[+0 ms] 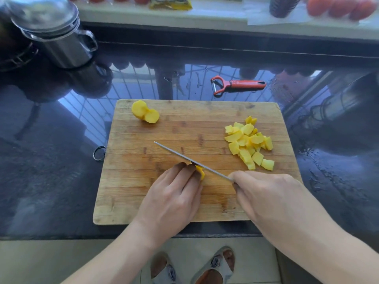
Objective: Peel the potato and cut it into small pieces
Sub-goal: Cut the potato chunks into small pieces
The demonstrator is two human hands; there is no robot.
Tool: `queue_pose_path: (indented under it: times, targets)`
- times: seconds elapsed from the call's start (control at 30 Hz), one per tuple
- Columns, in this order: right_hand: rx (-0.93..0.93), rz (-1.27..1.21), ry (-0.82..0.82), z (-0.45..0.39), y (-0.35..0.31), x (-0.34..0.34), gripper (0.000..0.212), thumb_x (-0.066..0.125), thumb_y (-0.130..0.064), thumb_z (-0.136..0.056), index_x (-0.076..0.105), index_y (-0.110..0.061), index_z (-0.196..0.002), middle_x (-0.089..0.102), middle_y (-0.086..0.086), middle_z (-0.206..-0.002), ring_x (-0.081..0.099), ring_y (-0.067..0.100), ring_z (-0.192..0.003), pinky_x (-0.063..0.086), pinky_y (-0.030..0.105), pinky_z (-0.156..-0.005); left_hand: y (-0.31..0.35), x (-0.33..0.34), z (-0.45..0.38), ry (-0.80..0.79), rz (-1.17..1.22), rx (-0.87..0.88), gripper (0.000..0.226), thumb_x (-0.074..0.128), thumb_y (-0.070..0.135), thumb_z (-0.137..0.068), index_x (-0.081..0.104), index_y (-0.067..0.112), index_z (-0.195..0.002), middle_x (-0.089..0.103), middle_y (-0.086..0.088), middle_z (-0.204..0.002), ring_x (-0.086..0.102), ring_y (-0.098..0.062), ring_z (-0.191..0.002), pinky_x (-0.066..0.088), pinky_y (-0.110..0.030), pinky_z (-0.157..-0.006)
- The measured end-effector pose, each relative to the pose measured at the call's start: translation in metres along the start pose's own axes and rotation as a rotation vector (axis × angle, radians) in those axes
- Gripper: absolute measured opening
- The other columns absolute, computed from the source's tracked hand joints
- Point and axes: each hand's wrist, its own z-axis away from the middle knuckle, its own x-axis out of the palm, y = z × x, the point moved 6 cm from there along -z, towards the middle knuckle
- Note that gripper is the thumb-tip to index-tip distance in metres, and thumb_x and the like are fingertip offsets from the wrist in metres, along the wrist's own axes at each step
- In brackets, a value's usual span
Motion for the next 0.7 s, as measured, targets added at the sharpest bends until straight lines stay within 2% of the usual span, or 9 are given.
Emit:
queue_pose_path:
  times: [0.2, 0.3, 0.43, 0.47, 0.53, 0.6, 0.7]
  targets:
    - [-0.015, 0.065, 0.000, -0.005, 0.008, -0.004, 0.016, 0.069, -0.017, -0.087, 0.058, -0.026, -0.080, 0.051, -0.008, -0.058, 0.049, 0.018, -0.043, 0.044, 0.034, -0.037, -0.002, 0.002, 0.002, 0.001, 0.030, -0.019, 0.027, 0.059, 0.011, -0.100, 0.073, -0.004, -0.118, 0.070, -0.018, -0.115, 0.067, -0.038, -0.106, 0.054, -0.042, -0.097]
    - [0.010, 0.069, -0.046, -0.006, 0.006, 0.001, 0.032, 0.077, -0.012, -0.081, 0.049, -0.027, -0.076, 0.044, -0.010, -0.055, 0.043, 0.015, -0.041, 0.035, 0.029, -0.035, -0.003, 0.003, 0.001, -0.001, 0.052, -0.028, 0.027, 0.058, 0.008, -0.099, 0.073, -0.005, -0.117, 0.070, -0.019, -0.116, 0.067, -0.038, -0.107, 0.055, -0.042, -0.097]
    - [0.004, 0.035, -0.033, -0.021, -0.002, 0.018, 0.038, 0.067, -0.015, -0.091, 0.033, -0.029, -0.077, 0.033, -0.012, -0.058, 0.037, 0.017, -0.047, 0.025, 0.029, -0.040, -0.002, 0.002, 0.000, -0.010, 0.062, -0.029, 0.027, 0.059, 0.004, -0.096, 0.073, -0.004, -0.117, 0.070, -0.018, -0.118, 0.066, -0.036, -0.108, 0.053, -0.039, -0.101]
    - [0.006, 0.009, -0.016, -0.026, -0.003, 0.018, 0.034, 0.062, -0.019, -0.094, 0.034, -0.029, -0.078, 0.036, -0.011, -0.060, 0.038, 0.018, -0.049, 0.025, 0.030, -0.042, -0.002, 0.001, 0.000, -0.015, 0.063, -0.025, 0.027, 0.059, 0.004, -0.096, 0.072, -0.005, -0.118, 0.069, -0.018, -0.118, 0.066, -0.036, -0.109, 0.053, -0.039, -0.101]
    - [0.036, -0.072, -0.048, -0.032, 0.000, 0.019, 0.024, 0.052, -0.029, -0.101, 0.040, -0.026, -0.081, 0.046, -0.009, -0.063, 0.044, 0.019, -0.054, 0.035, 0.035, -0.045, -0.002, 0.001, 0.000, -0.021, 0.051, -0.015, 0.028, 0.058, 0.003, -0.096, 0.072, -0.006, -0.119, 0.069, -0.018, -0.117, 0.066, -0.036, -0.111, 0.053, -0.040, -0.102]
    - [0.055, -0.136, -0.035, -0.027, 0.005, 0.014, 0.024, 0.048, -0.033, -0.102, 0.045, -0.025, -0.080, 0.049, -0.008, -0.062, 0.049, 0.018, -0.055, 0.043, 0.039, -0.048, -0.002, 0.002, 0.001, -0.023, 0.047, -0.011, 0.028, 0.058, 0.003, -0.096, 0.072, -0.007, -0.119, 0.069, -0.018, -0.114, 0.066, -0.037, -0.111, 0.053, -0.041, -0.103]
    - [0.049, -0.126, 0.017, -0.015, 0.006, 0.005, 0.025, 0.050, -0.032, -0.099, 0.047, -0.025, -0.075, 0.046, -0.008, -0.056, 0.046, 0.014, -0.048, 0.040, 0.034, -0.042, -0.001, 0.001, 0.001, -0.014, 0.045, -0.014, 0.027, 0.059, 0.004, -0.096, 0.072, -0.007, -0.117, 0.070, -0.019, -0.113, 0.067, -0.037, -0.110, 0.053, -0.040, -0.103]
